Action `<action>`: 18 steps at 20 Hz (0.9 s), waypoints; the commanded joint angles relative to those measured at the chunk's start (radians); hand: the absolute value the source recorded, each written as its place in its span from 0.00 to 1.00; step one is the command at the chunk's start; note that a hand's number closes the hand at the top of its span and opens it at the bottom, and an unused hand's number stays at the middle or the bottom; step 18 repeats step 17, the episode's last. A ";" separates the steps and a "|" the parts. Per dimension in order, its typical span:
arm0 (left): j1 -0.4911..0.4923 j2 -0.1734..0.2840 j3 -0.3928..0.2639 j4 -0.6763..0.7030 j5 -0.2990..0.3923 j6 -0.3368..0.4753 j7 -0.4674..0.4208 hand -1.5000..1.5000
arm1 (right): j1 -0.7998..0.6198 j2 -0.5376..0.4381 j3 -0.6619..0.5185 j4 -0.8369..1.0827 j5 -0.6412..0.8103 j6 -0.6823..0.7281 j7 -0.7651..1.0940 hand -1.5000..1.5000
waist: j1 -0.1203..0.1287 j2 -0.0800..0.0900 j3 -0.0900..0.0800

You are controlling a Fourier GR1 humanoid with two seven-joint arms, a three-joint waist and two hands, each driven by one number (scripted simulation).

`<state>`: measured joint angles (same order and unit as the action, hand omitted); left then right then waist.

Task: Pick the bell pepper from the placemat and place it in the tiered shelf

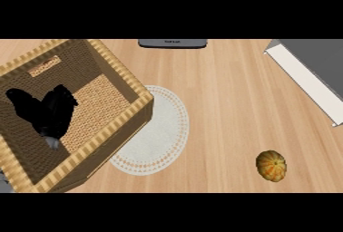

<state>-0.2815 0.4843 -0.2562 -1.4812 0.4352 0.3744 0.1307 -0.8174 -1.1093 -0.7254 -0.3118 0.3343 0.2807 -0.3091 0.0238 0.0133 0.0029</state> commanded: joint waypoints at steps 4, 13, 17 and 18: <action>-0.016 -0.014 -0.018 0.011 0.006 -0.055 -0.025 0.50 | 0.077 -0.161 -0.052 0.092 -0.049 0.207 -0.063 0.00 | -0.013 0.000 0.002; 0.062 0.019 -0.036 -0.062 0.009 -0.027 -0.035 0.50 | 0.290 -0.217 -0.087 0.095 -0.081 0.397 -0.346 0.00 | -0.020 -0.006 0.005; 0.014 0.057 0.010 -0.030 0.047 -0.052 -0.017 0.50 | 0.351 -0.193 -0.065 0.060 -0.069 0.396 -0.445 0.00 | -0.029 -0.006 0.005; 0.014 0.057 0.010 -0.030 0.047 -0.052 -0.017 0.50 | 0.351 -0.193 -0.065 0.060 -0.069 0.396 -0.445 0.00 | -0.029 -0.006 0.005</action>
